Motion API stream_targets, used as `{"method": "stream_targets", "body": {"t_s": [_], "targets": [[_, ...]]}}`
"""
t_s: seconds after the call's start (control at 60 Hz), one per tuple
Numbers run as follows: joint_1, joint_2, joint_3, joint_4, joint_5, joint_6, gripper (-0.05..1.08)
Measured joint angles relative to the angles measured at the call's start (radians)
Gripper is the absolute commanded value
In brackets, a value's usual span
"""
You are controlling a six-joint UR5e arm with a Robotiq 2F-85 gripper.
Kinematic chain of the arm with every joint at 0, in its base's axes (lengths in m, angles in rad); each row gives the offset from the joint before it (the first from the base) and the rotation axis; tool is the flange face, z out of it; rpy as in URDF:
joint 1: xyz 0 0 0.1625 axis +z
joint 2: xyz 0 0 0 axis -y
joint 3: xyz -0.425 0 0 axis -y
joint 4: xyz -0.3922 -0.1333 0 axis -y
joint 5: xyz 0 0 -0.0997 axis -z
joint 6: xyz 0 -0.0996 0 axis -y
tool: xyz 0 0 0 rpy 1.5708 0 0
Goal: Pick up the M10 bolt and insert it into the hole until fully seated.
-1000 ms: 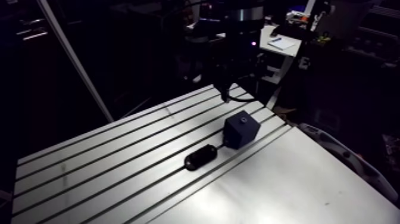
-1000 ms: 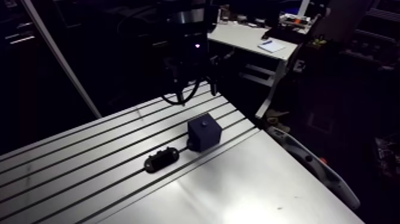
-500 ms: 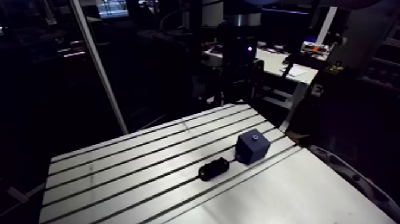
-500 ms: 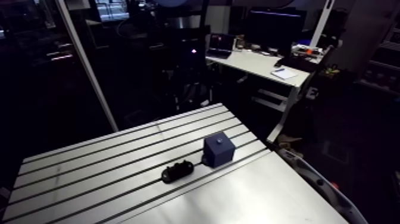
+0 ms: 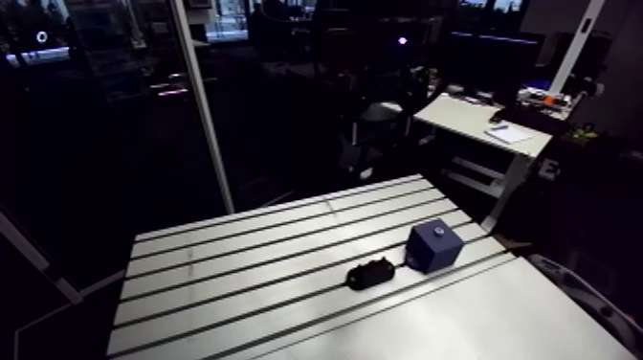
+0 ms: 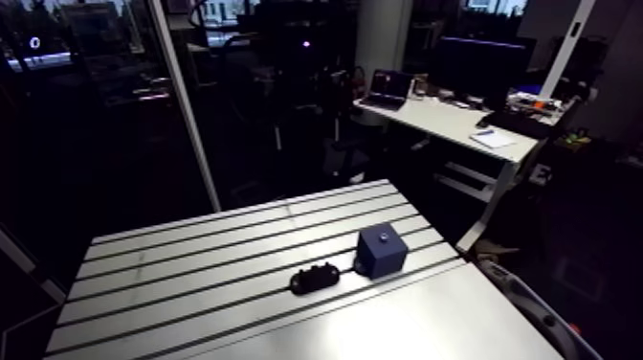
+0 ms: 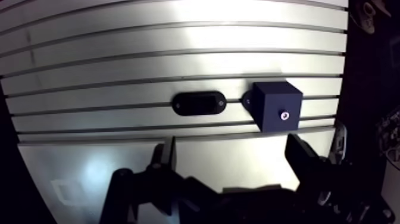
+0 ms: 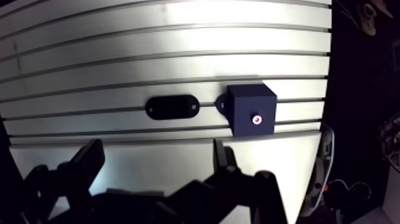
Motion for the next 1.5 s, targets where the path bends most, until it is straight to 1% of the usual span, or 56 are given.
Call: {"method": "stream_targets", "body": {"t_s": [0.267,0.417,0.983,1.183,1.5], "targets": [[0.063,0.002,-0.098,0.068,0.004,0.03,0.01],[0.084,0.007,-0.128,0.084,0.004,0.037,0.01],[0.147,0.014,-0.152,0.096,0.005,0.065,0.01],[0.154,0.01,-0.153,0.116,0.004,0.071,0.01],[0.159,-0.014,-0.147,0.155,0.008,0.083,0.01]]}}
